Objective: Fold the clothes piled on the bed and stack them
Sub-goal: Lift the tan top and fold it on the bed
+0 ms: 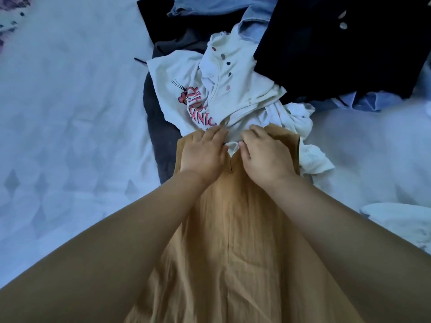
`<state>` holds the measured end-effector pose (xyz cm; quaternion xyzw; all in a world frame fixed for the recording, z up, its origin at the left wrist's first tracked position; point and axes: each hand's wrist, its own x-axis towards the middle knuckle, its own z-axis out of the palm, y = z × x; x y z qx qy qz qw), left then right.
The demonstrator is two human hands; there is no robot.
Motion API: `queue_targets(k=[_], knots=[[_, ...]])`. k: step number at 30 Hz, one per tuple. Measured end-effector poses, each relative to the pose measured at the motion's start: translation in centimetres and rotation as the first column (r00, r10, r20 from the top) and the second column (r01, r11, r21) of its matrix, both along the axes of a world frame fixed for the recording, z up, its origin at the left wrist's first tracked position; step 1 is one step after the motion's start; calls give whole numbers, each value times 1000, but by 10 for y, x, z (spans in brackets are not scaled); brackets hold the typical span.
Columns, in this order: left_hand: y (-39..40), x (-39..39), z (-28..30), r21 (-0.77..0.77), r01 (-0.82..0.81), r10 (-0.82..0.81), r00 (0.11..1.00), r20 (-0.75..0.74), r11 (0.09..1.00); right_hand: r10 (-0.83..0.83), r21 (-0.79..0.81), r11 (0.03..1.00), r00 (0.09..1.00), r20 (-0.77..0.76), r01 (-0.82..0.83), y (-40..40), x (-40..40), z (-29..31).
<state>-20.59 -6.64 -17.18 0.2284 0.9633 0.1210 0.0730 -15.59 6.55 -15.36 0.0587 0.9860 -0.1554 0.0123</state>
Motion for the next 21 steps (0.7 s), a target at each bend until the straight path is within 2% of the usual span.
queue_targets(k=[3, 5, 8, 11, 14, 15, 19, 21], knots=[[2, -11, -1, -136, -7, 16, 998, 68, 991, -88, 49, 995, 992, 88, 84, 4, -7, -3], [-3, -12, 0, -152, -32, 48, 994, 100, 988, -133, 9, 991, 985, 112, 133, 7, -5, -3], [-10, -8, 4, 35, -142, 135, 979, 152, 989, -160, -170, 971, 985, 70, 170, 10, 5, -7], [-16, -3, 10, 299, -281, 192, 936, 293, 912, -202, -433, 878, 978, 50, 203, 10, 14, -9], [-21, 3, 17, 357, -387, 167, 841, 515, 850, -202, -578, 782, 972, 116, 232, 10, 21, -7], [-22, 6, 18, 369, -393, 146, 825, 546, 842, -198, -605, 758, 970, 143, 244, 10, 23, -7], [-24, 14, 18, 435, -327, 118, 890, 440, 839, -202, -679, 690, 967, 154, 252, 9, 27, -7], [-24, 17, 19, 478, -303, 104, 912, 397, 824, -191, -748, 606, 962, 195, 272, 8, 30, -6]])
